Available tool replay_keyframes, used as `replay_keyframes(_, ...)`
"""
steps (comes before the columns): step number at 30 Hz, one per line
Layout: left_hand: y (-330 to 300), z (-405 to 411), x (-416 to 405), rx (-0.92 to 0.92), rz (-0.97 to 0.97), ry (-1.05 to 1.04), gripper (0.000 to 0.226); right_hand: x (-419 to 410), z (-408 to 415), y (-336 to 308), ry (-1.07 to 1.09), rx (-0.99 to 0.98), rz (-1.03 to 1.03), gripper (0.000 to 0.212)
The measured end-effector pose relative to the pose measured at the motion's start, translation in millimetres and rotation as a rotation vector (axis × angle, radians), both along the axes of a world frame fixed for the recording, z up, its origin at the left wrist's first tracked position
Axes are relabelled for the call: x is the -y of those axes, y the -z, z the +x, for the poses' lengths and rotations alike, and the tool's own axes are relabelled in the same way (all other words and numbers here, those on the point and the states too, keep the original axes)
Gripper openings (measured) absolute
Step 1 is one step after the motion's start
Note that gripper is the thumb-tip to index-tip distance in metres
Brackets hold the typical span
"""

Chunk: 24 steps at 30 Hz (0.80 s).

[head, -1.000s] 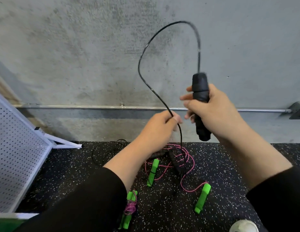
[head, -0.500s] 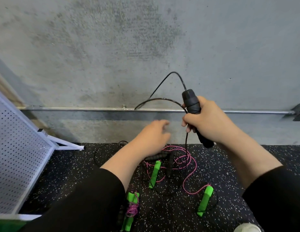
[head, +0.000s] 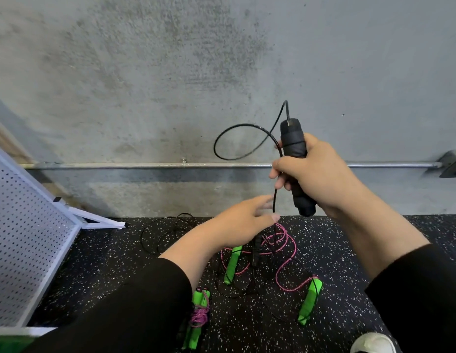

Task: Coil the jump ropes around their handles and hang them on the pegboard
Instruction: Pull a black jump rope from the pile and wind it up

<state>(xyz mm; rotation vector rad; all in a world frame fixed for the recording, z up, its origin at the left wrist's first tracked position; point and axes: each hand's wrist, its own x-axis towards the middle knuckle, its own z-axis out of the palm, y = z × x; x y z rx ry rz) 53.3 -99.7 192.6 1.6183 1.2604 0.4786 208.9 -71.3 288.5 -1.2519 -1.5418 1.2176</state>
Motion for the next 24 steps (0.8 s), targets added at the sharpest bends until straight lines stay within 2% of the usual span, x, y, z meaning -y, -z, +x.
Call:
replay_keyframes(1,2.4,2.8,0.2,0.024,0.0,0.023,0.046,0.7,-0.6,-1.6,0.006,-0.049,-0.002,0.029)
replay_keyframes(4,2.8,5.7,0.2,-0.122,0.115,-0.054,0.018,2.8,-1.1,-7.0,0.015,-0.187,0.002,0.03)
replay_keyframes(6,-4.9,5.8,-1.8,-0.07,0.155,-0.228,0.023,2.1,0.3,-9.0,0.033,-0.251,0.003,0.03)
replay_keyframes(8,-18.0,4.6,-4.1,0.189,0.16,-0.403,0.026,0.3,1.0,-6.3,0.049,-0.226,-0.002,0.03)
replay_keyframes(11,-39.2,0.0,-7.4,0.557,0.2,-0.578,0.026,0.4,-2.8,5.5,-0.006,-0.079,-0.053,0.028)
replay_keyframes(14,-53.4,-7.7,-6.8,0.802,0.211,-0.612,0.025,4.7,-11.0,15.7,-0.089,0.142,-0.049,0.03)
replay_keyframes(17,-61.8,-14.4,-5.2,0.93,0.195,-0.618,0.024,5.2,-18.2,17.6,-0.097,0.284,0.005,0.032)
replay_keyframes(20,-64.2,-18.6,-3.9,0.876,0.127,-0.645,0.025,1.8,-20.6,14.9,-0.024,0.19,0.053,0.031)
replay_keyframes(22,-58.5,-17.9,-1.4,0.631,0.037,-0.566,0.023,0.5,-20.6,11.2,0.027,-0.011,0.044,0.03)
replay_keyframes(24,-48.0,-12.4,4.0,0.367,-0.067,-0.329,0.026,0.5,-20.4,5.7,0.058,-0.178,0.037,0.03)
